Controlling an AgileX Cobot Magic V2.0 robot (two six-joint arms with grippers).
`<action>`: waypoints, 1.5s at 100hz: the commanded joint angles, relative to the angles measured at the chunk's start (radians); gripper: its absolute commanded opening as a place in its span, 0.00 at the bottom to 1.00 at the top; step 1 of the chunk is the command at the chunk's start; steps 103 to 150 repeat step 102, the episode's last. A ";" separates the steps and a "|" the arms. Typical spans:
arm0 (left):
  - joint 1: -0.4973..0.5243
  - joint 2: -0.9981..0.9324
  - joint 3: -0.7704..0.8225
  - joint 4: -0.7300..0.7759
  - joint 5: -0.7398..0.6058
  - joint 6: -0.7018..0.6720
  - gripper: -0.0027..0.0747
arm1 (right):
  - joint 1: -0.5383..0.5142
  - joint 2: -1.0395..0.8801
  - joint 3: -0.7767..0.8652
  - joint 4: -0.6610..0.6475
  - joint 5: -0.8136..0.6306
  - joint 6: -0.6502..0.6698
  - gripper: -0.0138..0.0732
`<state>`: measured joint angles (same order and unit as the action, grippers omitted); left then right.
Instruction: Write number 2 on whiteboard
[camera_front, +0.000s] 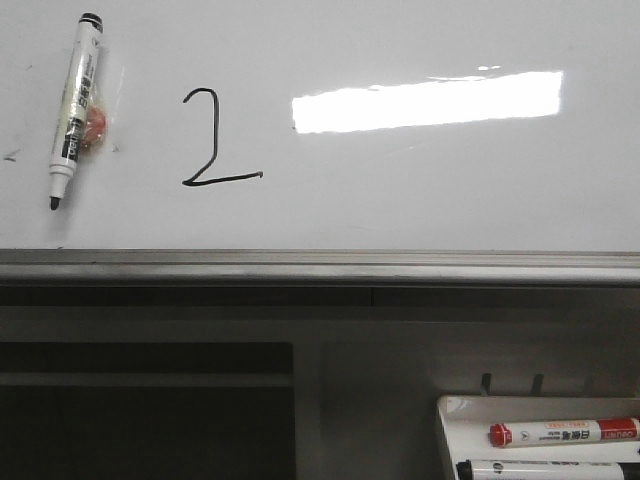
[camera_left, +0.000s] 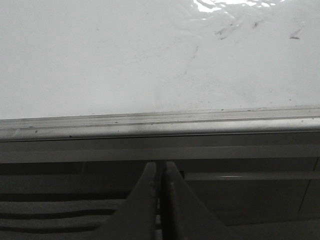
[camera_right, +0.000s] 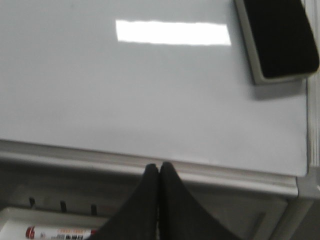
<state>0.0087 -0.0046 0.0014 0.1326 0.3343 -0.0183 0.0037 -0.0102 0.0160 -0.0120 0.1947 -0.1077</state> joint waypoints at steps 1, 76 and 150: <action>0.003 -0.026 0.011 0.003 -0.057 -0.011 0.01 | -0.007 -0.022 0.025 -0.012 0.014 0.005 0.09; 0.003 -0.026 0.011 0.003 -0.057 -0.011 0.01 | -0.007 -0.022 0.025 0.004 0.097 0.024 0.09; 0.003 -0.026 0.011 0.003 -0.057 -0.011 0.01 | -0.007 -0.022 0.025 0.004 0.097 0.024 0.09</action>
